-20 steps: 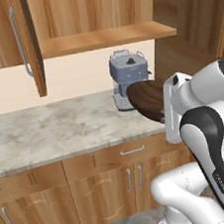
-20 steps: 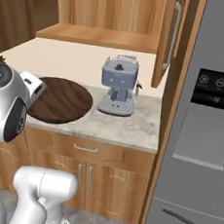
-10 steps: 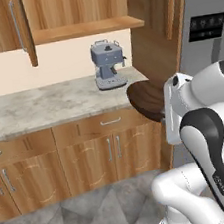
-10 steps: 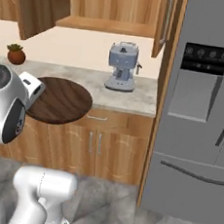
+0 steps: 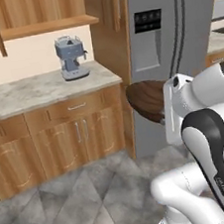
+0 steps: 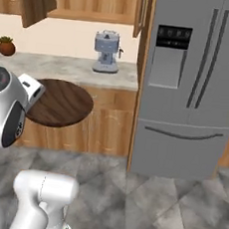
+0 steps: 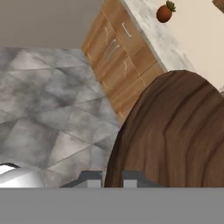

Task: Move the bowls from the cabinet to the plates on the dining table.

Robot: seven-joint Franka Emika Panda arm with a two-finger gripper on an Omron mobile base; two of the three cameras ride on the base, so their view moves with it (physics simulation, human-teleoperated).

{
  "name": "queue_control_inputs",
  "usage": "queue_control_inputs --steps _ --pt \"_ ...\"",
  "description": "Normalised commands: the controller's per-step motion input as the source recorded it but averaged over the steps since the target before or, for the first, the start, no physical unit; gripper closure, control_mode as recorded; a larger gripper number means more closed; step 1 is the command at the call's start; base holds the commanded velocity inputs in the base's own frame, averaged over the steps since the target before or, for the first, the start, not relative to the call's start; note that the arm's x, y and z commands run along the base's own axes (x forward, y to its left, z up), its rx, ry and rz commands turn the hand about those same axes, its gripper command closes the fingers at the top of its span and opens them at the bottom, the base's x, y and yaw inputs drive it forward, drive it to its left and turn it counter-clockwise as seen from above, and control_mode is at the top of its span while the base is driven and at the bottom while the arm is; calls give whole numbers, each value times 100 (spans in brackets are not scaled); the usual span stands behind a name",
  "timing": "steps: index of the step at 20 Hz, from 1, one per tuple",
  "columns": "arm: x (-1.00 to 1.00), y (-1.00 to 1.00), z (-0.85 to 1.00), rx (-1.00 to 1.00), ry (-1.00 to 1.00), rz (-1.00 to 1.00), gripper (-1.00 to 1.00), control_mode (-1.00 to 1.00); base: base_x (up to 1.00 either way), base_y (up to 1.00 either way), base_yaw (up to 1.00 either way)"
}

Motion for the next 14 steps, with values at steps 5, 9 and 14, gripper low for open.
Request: queue_control_inputs --steps 5,9,14 --pt "0 0 0 0 0 0 100 100 -68 1 -81" --pt "0 0 0 0 0 0 100 100 -64 0 -76" --pt "0 0 0 0 0 0 100 100 -60 -18 -71"
